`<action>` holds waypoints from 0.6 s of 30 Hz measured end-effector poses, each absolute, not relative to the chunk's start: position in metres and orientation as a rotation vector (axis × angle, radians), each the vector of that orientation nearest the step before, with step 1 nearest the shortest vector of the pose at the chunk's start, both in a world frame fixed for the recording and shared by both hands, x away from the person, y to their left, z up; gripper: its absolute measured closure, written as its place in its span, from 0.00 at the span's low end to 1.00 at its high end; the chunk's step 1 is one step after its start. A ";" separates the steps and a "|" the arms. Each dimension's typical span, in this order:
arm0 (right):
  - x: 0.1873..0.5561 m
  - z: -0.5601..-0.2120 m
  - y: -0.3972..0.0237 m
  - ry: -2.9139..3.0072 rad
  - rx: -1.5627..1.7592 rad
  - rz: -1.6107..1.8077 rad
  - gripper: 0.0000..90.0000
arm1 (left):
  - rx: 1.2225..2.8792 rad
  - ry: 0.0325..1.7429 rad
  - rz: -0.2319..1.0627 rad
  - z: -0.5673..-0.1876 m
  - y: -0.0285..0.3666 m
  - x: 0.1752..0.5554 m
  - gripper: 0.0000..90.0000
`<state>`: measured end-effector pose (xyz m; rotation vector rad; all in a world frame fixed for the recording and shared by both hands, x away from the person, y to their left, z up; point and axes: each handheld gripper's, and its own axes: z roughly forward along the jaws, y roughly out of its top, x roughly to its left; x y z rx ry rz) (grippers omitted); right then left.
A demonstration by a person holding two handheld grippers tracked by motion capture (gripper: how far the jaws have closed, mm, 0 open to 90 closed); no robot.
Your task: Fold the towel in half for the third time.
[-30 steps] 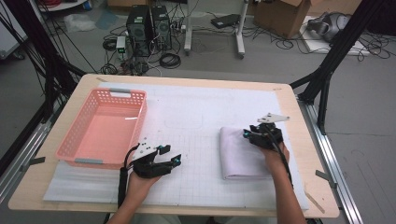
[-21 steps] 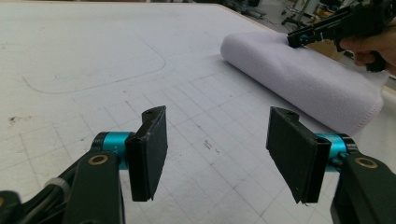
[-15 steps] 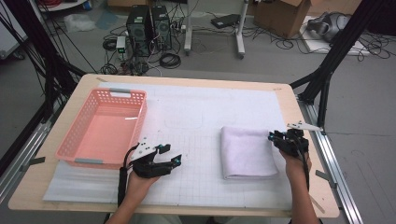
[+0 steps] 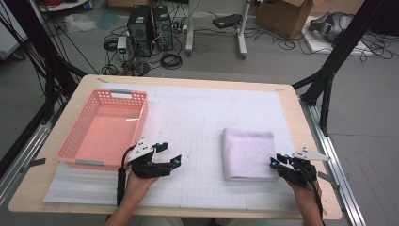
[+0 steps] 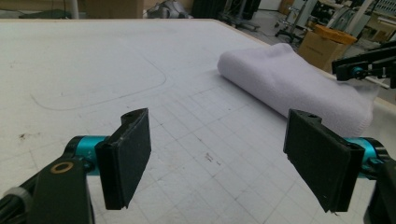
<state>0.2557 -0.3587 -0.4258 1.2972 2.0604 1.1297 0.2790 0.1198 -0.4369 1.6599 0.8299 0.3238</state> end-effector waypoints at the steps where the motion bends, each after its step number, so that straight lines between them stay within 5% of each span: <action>1: 0.253 -0.424 -0.360 2.040 1.291 1.141 0.63 | 1.662 0.829 0.322 -0.437 0.120 0.279 0.26; 8: 0.242 -0.422 -0.364 1.945 1.309 1.190 0.19 | 1.679 0.816 0.335 -0.435 0.120 0.280 0.26; 18: 0.231 -0.418 -0.375 1.921 1.266 1.242 0.19 | 1.677 0.816 0.335 -0.434 0.121 0.281 0.26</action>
